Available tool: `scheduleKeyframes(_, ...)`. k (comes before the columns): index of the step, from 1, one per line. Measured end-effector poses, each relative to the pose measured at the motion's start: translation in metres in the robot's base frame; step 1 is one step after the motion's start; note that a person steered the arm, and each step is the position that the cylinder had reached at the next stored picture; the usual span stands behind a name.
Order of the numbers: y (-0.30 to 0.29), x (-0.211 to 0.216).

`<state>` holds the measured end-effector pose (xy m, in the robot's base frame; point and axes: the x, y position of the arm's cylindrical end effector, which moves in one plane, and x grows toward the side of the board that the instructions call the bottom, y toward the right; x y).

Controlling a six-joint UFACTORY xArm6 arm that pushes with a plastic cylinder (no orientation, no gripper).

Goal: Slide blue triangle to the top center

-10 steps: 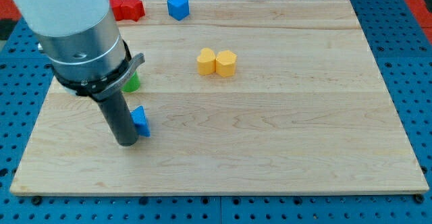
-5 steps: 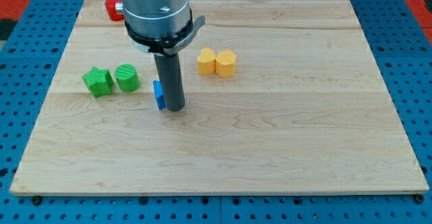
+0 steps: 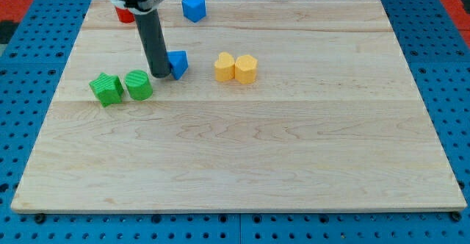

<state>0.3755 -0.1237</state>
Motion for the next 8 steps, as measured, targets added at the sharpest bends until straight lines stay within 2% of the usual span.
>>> scheduleKeyframes(2, 0.059, -0.003)
scheduleKeyframes(5, 0.084, -0.081)
scheduleKeyframes(8, 0.125, -0.108)
